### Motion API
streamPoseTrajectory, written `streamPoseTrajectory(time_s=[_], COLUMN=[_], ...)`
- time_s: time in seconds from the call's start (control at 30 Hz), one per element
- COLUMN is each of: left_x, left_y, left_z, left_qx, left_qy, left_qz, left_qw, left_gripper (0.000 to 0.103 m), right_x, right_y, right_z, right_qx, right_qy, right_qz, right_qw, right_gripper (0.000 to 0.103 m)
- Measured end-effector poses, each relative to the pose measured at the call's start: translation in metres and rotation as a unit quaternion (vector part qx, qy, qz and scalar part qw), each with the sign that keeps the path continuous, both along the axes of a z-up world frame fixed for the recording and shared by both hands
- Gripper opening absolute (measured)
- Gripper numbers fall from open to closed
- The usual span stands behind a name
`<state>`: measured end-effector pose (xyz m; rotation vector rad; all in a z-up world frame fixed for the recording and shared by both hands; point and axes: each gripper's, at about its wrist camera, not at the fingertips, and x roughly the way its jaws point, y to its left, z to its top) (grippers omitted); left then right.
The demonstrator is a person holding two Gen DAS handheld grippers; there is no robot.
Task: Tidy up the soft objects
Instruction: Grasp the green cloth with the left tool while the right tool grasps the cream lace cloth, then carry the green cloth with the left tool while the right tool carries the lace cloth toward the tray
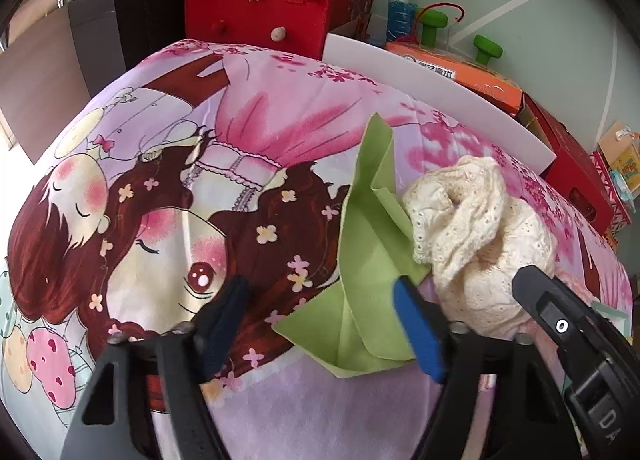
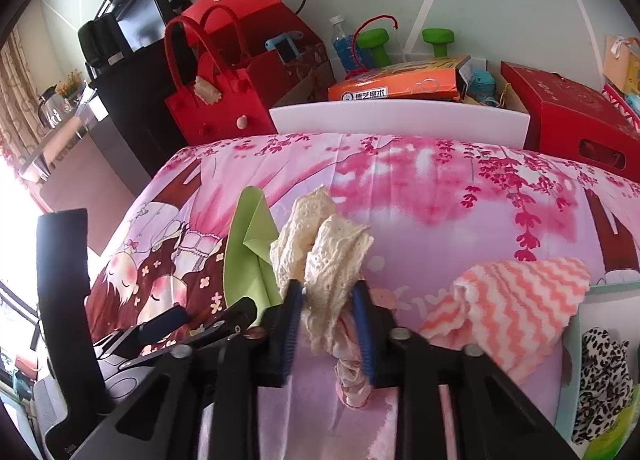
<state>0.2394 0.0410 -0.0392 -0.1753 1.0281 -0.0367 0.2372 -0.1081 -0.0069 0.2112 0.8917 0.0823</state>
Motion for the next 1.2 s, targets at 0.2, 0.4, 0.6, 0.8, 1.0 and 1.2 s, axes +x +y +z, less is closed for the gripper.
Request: streamPoseTrajectory(time_s=[0.2,0.4,0.6,0.8,1.0,1.2], left_x=[0.000,-0.002,-0.007,-0.015,-0.023,-0.015], left_y=[-0.002,-0.002,-0.001,-0.004,-0.009,-0.002], left_z=[-0.002,0.003,0.019,0.038,0.047,0.033], left_qx=[-0.002,-0.017,-0.016,-0.010,-0.004,-0.007], left_qy=[0.010,0.000,-0.026,-0.049,-0.053,-0.031], left_qz=[-0.008,-0.013,-0.011,-0.016,-0.026,-0.014], left_qw=[0.9999,0.9998,0.9995,0.9986,0.9982,0.9994], left_gripper=[0.022,0.006,0.005,0.005,0.005,0.006], right_x=[-0.003,-0.013,-0.026,-0.044,-0.057,-0.070], right_y=[-0.002,-0.011,-0.020,-0.032,-0.044,-0.058], right_z=[0.000,0.011,0.037,0.060,0.058,0.042], right_qx=[0.004,0.019,0.030,0.032,0.018,0.031], right_qy=[-0.005,-0.022,-0.060,-0.086,-0.071,-0.043], right_qz=[0.000,-0.009,-0.015,-0.023,-0.043,-0.061], right_qw=[1.000,1.000,0.998,0.996,0.996,0.997], right_gripper=[0.013,0.011,0.009,0.007,0.007,0.007])
